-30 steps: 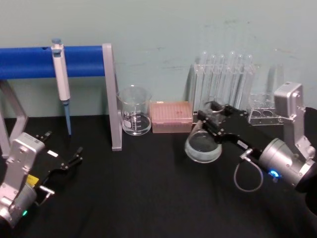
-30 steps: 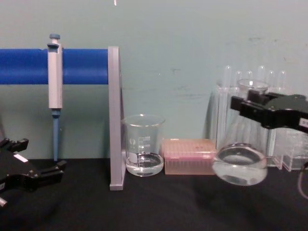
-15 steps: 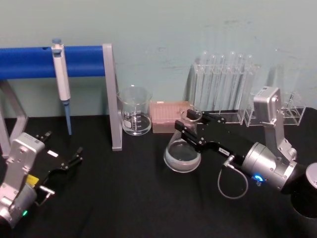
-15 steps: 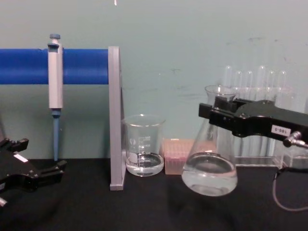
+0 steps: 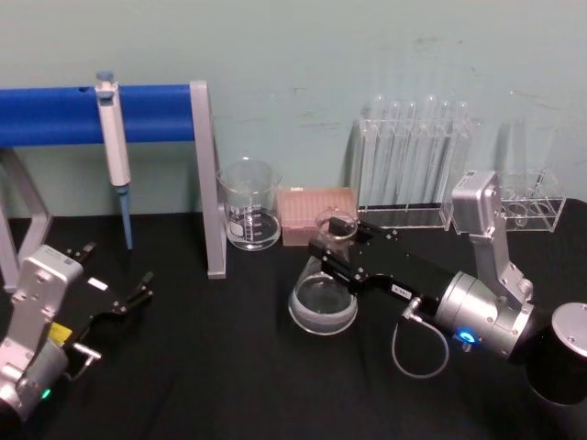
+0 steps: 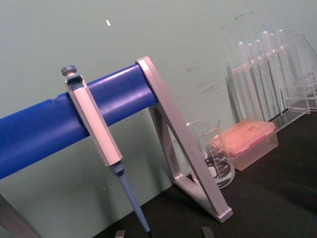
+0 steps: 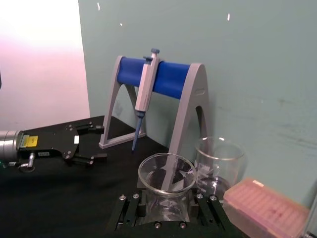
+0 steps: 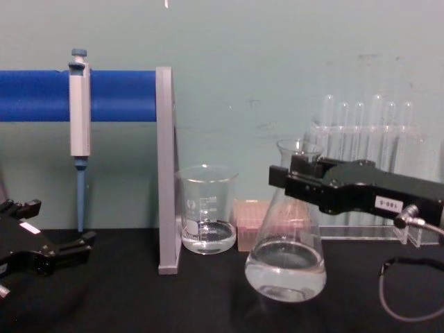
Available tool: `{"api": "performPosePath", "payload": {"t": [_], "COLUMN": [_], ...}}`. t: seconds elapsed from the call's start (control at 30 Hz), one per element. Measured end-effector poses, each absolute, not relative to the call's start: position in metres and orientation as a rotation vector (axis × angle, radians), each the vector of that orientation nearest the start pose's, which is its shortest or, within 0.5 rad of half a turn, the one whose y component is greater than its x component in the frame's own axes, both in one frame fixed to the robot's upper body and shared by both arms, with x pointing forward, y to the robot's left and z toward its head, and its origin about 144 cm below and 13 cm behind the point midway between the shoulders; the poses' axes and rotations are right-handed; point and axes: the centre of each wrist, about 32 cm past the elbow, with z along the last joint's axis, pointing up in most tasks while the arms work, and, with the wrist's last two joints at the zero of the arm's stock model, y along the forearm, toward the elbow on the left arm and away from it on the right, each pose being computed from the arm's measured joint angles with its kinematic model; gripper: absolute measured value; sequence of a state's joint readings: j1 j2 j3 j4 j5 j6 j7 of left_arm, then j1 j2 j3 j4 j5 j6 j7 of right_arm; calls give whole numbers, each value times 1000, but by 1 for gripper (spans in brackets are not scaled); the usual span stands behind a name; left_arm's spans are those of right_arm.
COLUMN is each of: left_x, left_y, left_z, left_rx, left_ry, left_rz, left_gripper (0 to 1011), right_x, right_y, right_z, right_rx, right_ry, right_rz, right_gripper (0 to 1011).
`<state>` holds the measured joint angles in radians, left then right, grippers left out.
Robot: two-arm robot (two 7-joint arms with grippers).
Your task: Grasp the erlenmeyer flask with one hand, shake it three times, then place it back.
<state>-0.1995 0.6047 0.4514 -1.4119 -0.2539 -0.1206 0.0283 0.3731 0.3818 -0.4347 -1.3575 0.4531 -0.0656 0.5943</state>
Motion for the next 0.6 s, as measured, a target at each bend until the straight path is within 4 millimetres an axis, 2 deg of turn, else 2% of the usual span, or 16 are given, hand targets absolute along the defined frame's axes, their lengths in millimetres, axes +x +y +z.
{"api": "performPosePath", "payload": {"t": [0.6], "left_x": [489], "left_y": [310], "left_z": [1140], "left_rx": [304], "left_ry": [-285], "left_rz": [1248], "left_gripper": [1001], "right_x": [550], "right_y": [-237], "right_z": [1165], "right_rx": [-39], "right_ry": [-41], "right_rz": [-637], "right_gripper": [457]}}
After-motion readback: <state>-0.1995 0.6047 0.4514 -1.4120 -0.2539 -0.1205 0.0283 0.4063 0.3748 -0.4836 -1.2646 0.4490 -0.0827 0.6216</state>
